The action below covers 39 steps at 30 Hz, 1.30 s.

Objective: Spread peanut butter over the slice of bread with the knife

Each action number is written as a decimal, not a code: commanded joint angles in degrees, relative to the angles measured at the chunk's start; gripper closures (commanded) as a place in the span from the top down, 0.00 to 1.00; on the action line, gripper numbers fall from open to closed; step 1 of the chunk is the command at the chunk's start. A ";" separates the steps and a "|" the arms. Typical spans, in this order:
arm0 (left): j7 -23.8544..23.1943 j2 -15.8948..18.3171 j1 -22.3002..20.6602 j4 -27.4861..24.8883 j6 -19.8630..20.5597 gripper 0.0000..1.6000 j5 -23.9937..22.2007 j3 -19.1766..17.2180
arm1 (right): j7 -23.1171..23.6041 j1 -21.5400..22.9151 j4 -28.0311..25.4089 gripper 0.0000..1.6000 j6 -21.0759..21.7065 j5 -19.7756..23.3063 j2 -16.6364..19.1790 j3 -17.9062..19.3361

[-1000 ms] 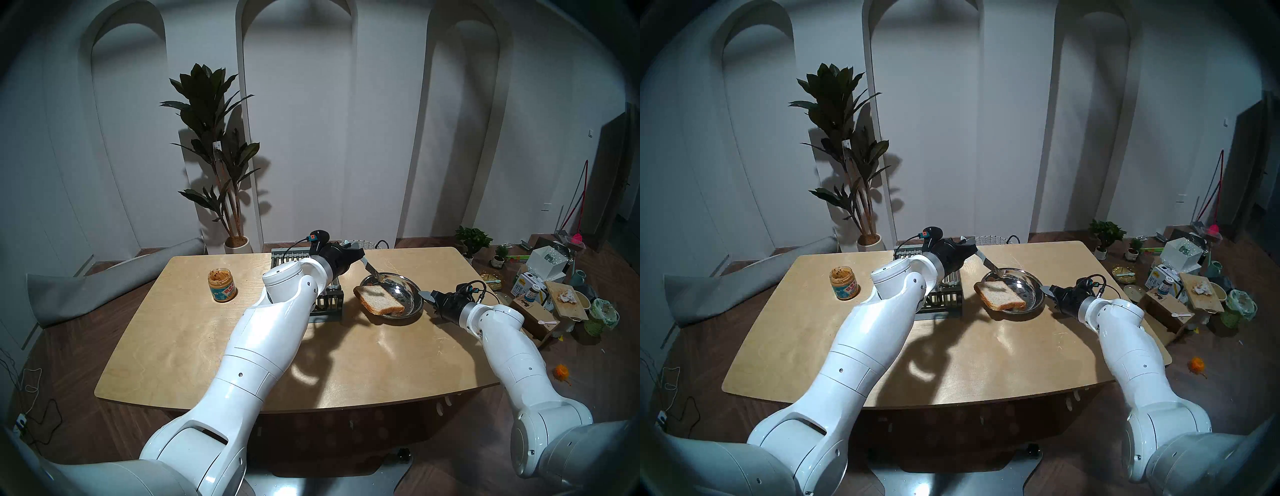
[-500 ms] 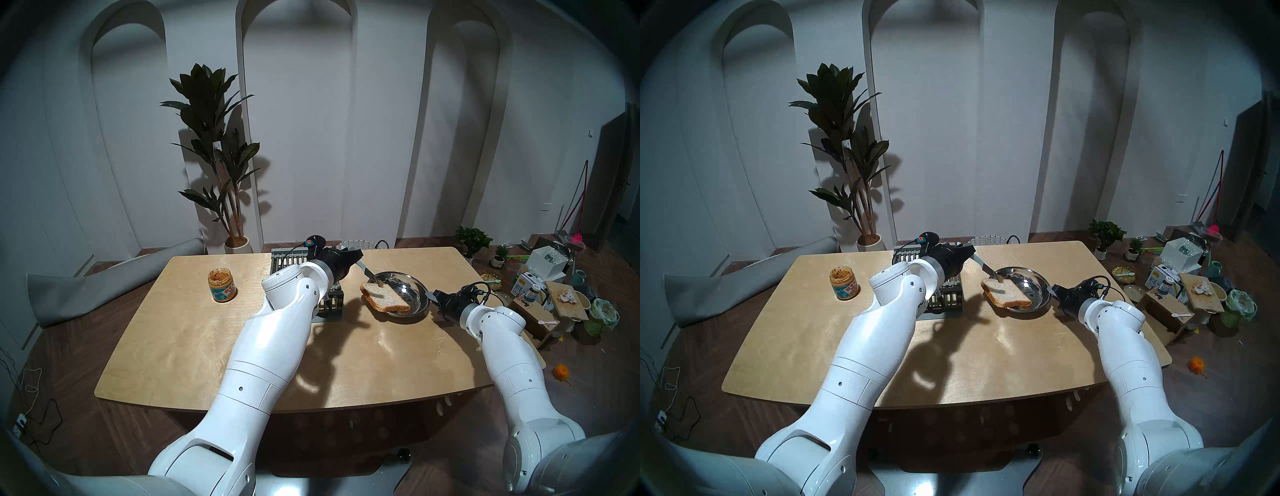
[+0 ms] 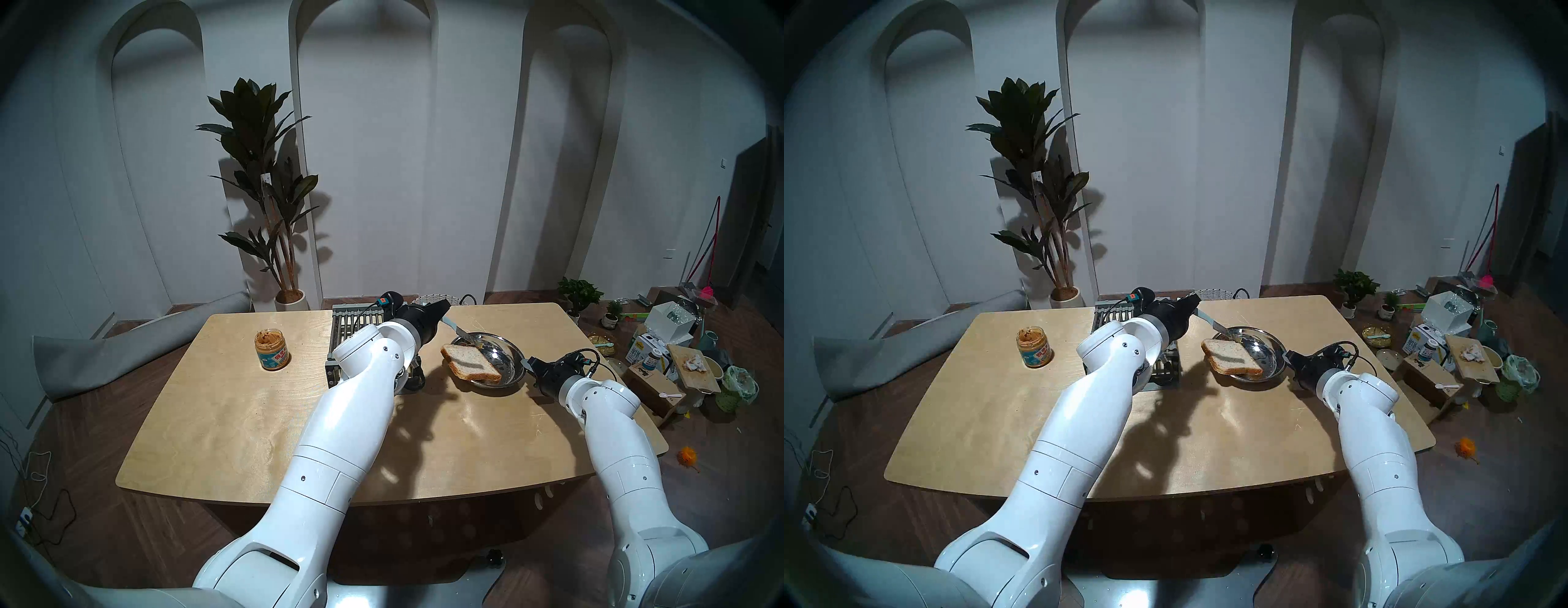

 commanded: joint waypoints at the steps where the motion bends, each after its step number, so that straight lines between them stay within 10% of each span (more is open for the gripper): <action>1: 5.72 -1.68 -1.93 0.90 -5.39 0.00 -0.93 2.23 | -1.43 -1.10 -3.48 0.00 -1.20 -0.24 -1.37 0.13; 39: 9.62 -2.09 -2.47 7.83 -15.34 0.00 -3.54 5.75 | -1.79 -1.00 -3.81 0.00 -2.28 0.53 -1.18 -0.39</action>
